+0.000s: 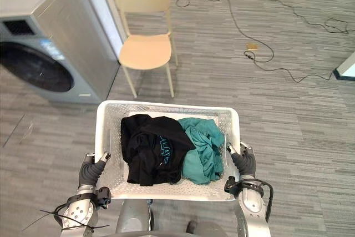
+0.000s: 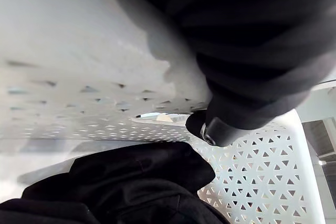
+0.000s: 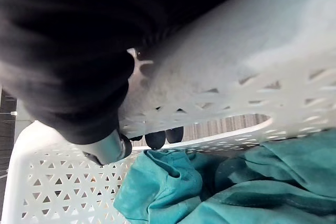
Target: Pick up the laundry basket with both hands and put the clothes into the washing machine.
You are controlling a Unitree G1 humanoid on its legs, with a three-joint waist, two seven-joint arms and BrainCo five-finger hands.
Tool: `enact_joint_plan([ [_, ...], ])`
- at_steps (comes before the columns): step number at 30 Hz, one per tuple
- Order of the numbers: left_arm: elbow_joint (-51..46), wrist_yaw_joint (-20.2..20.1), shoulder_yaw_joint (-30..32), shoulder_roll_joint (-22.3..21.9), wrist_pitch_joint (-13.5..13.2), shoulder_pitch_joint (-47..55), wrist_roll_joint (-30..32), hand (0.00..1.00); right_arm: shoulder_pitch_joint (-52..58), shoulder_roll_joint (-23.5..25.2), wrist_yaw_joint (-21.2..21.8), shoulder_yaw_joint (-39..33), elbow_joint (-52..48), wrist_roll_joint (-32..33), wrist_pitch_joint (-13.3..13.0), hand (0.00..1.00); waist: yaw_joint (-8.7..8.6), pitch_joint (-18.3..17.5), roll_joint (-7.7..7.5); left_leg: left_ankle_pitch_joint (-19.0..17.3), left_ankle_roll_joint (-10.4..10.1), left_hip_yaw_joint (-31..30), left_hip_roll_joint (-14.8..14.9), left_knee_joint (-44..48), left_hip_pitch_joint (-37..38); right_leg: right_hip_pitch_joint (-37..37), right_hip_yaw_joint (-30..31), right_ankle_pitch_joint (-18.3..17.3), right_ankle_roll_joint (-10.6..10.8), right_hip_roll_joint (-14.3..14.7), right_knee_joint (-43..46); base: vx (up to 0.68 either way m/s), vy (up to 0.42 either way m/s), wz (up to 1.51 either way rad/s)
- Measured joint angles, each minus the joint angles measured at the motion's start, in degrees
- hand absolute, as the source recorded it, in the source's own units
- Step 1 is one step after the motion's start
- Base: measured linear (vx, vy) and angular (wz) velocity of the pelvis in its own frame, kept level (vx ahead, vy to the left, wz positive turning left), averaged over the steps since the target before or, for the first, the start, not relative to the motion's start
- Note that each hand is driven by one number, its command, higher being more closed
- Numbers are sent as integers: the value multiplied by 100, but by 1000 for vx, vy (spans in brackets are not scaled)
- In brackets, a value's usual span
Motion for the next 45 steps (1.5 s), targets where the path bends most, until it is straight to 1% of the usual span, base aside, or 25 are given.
enact_joint_plan([
  [1, -7, -2, -8, -43, 0, -1, 0, 100, -60, -32, 4, -18, 67, 1, -25, 100, 8, -23, 23, 116, -138, 21, -133, -673, 18, 125, 17, -52, 80, -45, -73, 685, 281, -49],
  [2, -16, -2, -2, -105, 7, -7, 11, 100, -212, -25, 18, -50, 302, 2, -75, 100, 87, -64, 34, 687, -129, -65, -357, -1343, 80, 358, 132, -176, 223, -159, -152, 695, 315, -49],
  [3, 27, 0, 87, -56, 32, -5, 43, 100, -329, 109, 43, -57, 671, -8, -68, 100, 185, -187, -242, 831, 167, -17, -704, -1211, 187, 423, 302, -255, 344, -452, -29, 689, 303, -30],
  [4, 37, -1, 97, -47, 64, -7, 75, 100, -353, 141, 61, -72, 744, -14, -67, 100, 163, -263, -362, 746, 316, -23, -796, -1079, 178, 341, 283, -235, 378, -617, 210, 855, 331, 18],
  [6, 43, 6, 95, -27, 98, 75, 93, 100, -393, 185, 163, -142, 879, -85, -66, 100, 50, -241, -525, 208, 512, -21, -1061, -491, 320, -212, 342, 126, 832, -928, 2133, 797, 300, 46],
  [8, 39, 10, 15, 97, 160, 73, 98, 100, -272, 360, 247, -260, 928, -119, -68, 100, -4, -203, -651, -414, 578, -85, -1421, -579, 1129, -1195, 708, 1539, 635, -1183, 4937, 666, 214, 45],
  [9, 39, 27, 61, 129, 176, 62, 99, 100, -262, 406, 252, -222, 926, -126, -65, 100, -77, -164, -646, -657, 674, -117, -1525, -582, 1584, -1799, 1084, 1386, 724, -1072, 6227, 607, 91, 41],
  [11, 17, 28, 7, 140, 193, 62, 129, 100, -37, 418, 263, -184, 711, -123, -71, 100, -99, -155, -386, -918, 656, -403, -1418, -919, 2447, -2649, 1008, 905, 570, -772, 6622, 629, 6, 38],
  [13, -58, 28, -10, 156, 187, 64, 141, 100, 50, 429, 264, -173, 510, -118, -79, 100, -155, -149, -336, -1016, 543, -595, -1329, -1139, 2767, -3018, 876, 652, 601, -715, 6183, 434, -61, 58],
  [15, -98, 29, -14, 201, 133, 63, 140, 100, 144, 422, 263, -184, 348, -106, -100, 100, -324, -147, -347, -1305, 307, -916, -1135, -1355, 3103, -3349, 586, 415, 652, -778, 4600, 504, -204, 91],
  [16, -98, 31, -17, 217, 133, 115, 139, 100, 187, 427, 262, -154, 347, -106, -89, 100, -308, -209, -439, -1480, 156, -1024, -1030, -1357, 3243, -3316, 523, 484, 625, -743, 3352, 522, -280, 68],
  [18, 2, 56, -7, 213, 139, 132, 133, 100, 295, 388, 250, -73, 365, -81, -91, 100, -275, -275, -484, -1805, -145, -1218, -941, -1220, 3402, -3227, 556, 906, 580, -672, 2679, 487, -254, 42],
  [21, 107, 66, -59, 28, 201, 165, 148, 100, 286, 151, 236, -63, 434, -34, -44, 100, -296, -334, -127, -1553, -140, -1645, -629, -104, 3006, -2994, 98, 343, 361, -507, 2873, 521, -258, 52],
  [22, 111, 65, -64, -46, 221, 171, 175, 100, 297, 101, 218, -67, 434, 15, -37, 100, -336, -216, 73, -1158, -196, -1539, -396, 1129, 2450, -2631, -23, 262, 310, -439, 2676, 505, -235, 36],
  [24, 111, 65, -71, -45, 257, 280, 234, 100, 424, 146, 197, -55, 422, 28, 25, 100, -230, -218, 150, -1176, -181, -981, 20, 2128, 1931, -2007, -132, 262, 265, -338, 2185, 403, -154, 18],
  [29, -64, 66, -55, -59, 119, 305, 269, 100, 602, 129, 101, 16, -18, 105, -29, 100, -48, -286, 122, -1183, -114, -214, 633, 329, 1397, -1190, -231, 274, 258, -417, 1394, 329, -29, 1],
  [33, -89, 106, -48, -71, 122, 308, 269, 100, 603, 133, 102, 24, -21, 106, -62, 100, -61, -304, -26, -395, -84, -685, 474, -1255, 1449, -1144, -95, 234, 392, -797, 1615, 254, 221, -14],
  [34, -100, 117, -48, -70, 122, 309, 269, 100, 595, 133, 101, 32, -22, 107, -66, 100, -54, -309, -34, -216, -70, -777, 459, -1418, 1471, -1144, -29, 207, 502, -850, 1665, 233, 386, -24],
  [35, -193, 149, -34, -72, 122, 356, 270, 100, 578, 122, 103, 74, -58, 113, -77, 100, -42, -362, -25, 499, 115, -1017, 436, -1709, 1492, -1147, 154, 17, 864, -1007, 1770, 232, 469, -29],
  [36, -273, 161, 11, -59, 122, 379, 270, 100, 528, 150, 102, 119, -48, 116, -74, 100, -32, -403, -46, 548, -577, -1132, 366, -1595, 1520, -1155, 301, -171, 1168, -1144, 1828, 229, 505, -27],
  [37, -280, 181, 87, -33, 125, 346, 271, 100, 489, 184, 105, 163, -11, 119, -72, 100, -34, -393, -166, 420, -767, -1125, 235, -1435, 1492, -1156, 397, -239, 1280, -1272, 1841, 178, 487, -19],
  [38, -288, 263, 259, 84, 130, 294, 282, 100, 444, 338, 109, 258, -7, 119, -65, 100, -43, -359, -438, 236, -582, -1138, -29, -1032, 1341, -1191, 611, -227, 1363, -1521, 1774, 94, 368, -15],
  [42, -494, 305, 426, 155, 92, 288, 281, 100, 280, 509, 131, 393, -35, 120, -76, 100, 74, -355, -454, -727, -689, -1258, -186, 13, 979, -1094, 936, -140, 1757, -1710, 1500, 45, 384, -27],
  [43, -495, 304, 395, 192, 64, 234, 276, 100, 261, 534, 131, 346, -77, 120, -77, 100, 66, -407, -545, -891, -614, -1196, -300, 313, 808, -1074, 946, -135, 1879, -1870, 1335, -16, 317, -5],
  [45, -495, 304, 222, 233, 39, 212, 236, 100, 337, 522, 125, 211, -176, 107, -75, 100, 18, -397, -450, -1224, -389, -999, -592, 717, 659, -1035, 1074, -21, 1852, -2185, 1063, -22, 350, -22],
])
